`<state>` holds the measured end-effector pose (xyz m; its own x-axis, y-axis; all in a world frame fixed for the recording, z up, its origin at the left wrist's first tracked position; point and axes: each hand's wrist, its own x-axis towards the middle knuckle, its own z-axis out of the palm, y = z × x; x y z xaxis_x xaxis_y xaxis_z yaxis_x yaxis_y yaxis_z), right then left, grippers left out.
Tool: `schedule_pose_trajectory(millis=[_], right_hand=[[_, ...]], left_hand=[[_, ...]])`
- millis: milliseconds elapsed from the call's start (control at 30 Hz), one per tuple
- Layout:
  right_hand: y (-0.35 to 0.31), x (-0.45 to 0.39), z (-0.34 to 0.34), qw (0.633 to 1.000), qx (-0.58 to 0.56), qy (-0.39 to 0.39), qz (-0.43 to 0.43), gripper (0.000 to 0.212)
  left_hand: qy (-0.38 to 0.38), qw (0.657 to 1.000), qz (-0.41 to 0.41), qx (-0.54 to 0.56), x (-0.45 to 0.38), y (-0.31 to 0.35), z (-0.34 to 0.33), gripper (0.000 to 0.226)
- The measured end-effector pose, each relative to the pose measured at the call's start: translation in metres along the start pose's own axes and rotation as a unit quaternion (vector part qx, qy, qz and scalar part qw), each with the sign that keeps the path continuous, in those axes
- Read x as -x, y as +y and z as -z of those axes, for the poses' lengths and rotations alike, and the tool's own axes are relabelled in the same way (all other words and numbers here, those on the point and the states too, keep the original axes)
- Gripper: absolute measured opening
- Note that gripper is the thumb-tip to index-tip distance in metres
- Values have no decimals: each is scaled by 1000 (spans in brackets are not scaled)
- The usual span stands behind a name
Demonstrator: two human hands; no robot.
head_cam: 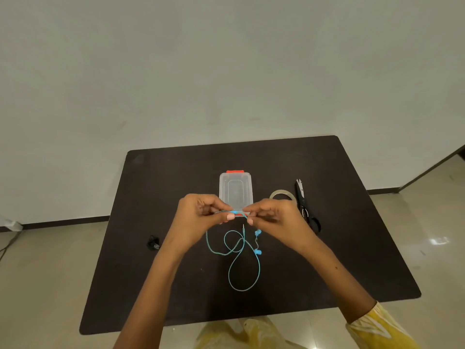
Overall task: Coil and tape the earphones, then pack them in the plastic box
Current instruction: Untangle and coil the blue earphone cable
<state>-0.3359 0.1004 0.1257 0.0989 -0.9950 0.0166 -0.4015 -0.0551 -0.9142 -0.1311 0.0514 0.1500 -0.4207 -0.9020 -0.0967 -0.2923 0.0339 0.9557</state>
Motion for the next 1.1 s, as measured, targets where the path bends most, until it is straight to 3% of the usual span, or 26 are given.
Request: schedule_pose_trajectory(millis=[233,433,567,867,1100], right_hand=[[-10,0,8,992,106,23,70,14],[-20,-1,16,990,126,19,55,14],[-29,-1,15,999,35,-28,-9,22],[-26,1,0,986,-95,-130,-48,34],[-16,9,10,979,-164,-78,-92,22]], left_hand=[[24,994,-45,-101,2,12,0,14],[49,986,-81,-136,4,17,1,13],[40,985,-102,-137,4,20,-1,12],[38,985,-133,-101,6,21,3,10],[73,986,-123,-82,7,10,16,13]])
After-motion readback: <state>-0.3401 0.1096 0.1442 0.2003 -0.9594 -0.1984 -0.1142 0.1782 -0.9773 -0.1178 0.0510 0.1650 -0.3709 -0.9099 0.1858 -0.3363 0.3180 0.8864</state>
